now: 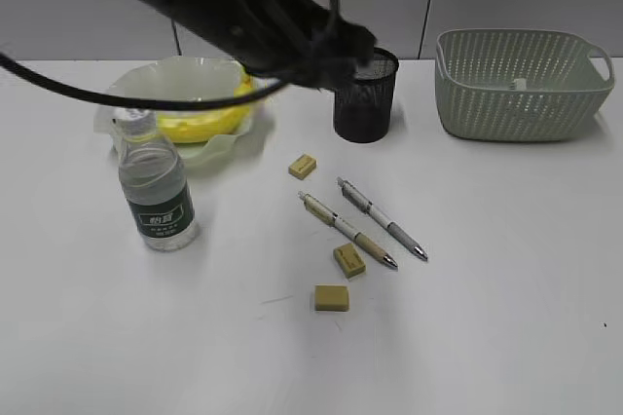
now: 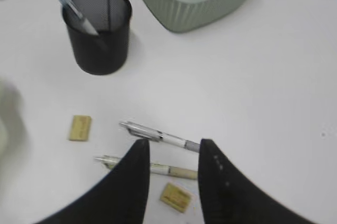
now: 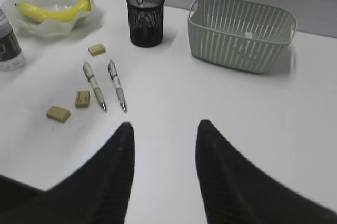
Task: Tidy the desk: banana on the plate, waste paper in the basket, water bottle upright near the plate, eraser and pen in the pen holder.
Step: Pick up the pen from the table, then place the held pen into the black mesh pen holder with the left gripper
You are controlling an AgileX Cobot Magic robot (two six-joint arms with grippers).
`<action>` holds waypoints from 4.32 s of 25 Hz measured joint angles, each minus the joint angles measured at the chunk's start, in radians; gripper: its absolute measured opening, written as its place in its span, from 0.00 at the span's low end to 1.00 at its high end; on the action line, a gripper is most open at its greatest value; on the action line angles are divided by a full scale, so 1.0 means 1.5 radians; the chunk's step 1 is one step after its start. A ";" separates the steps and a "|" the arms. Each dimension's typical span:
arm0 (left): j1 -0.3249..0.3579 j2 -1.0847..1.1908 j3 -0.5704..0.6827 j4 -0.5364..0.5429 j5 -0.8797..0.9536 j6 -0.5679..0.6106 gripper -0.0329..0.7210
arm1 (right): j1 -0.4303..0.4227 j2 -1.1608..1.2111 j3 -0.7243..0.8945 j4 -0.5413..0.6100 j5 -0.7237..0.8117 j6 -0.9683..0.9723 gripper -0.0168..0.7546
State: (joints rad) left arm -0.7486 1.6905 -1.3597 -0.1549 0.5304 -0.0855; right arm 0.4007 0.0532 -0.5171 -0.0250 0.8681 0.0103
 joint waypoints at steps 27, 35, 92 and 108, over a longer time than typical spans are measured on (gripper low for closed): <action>-0.024 0.336 -0.167 0.260 0.138 -0.675 0.60 | 0.000 -0.003 0.005 -0.029 0.109 0.002 0.44; -0.039 0.418 -0.293 0.303 0.232 -0.728 0.57 | 0.000 -0.003 0.005 -0.029 0.109 0.002 0.44; 0.093 0.461 -0.452 0.919 -0.464 -0.776 0.21 | 0.000 -0.003 0.005 -0.030 0.109 0.002 0.44; 0.094 0.501 -0.481 0.920 -0.475 -0.743 0.30 | 0.000 -0.003 0.005 -0.030 0.109 0.003 0.44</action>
State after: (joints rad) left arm -0.6079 2.4425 -2.0819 1.2258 -0.1823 -1.1998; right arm 0.4007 0.0485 -0.5091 -0.0695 1.0310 0.0148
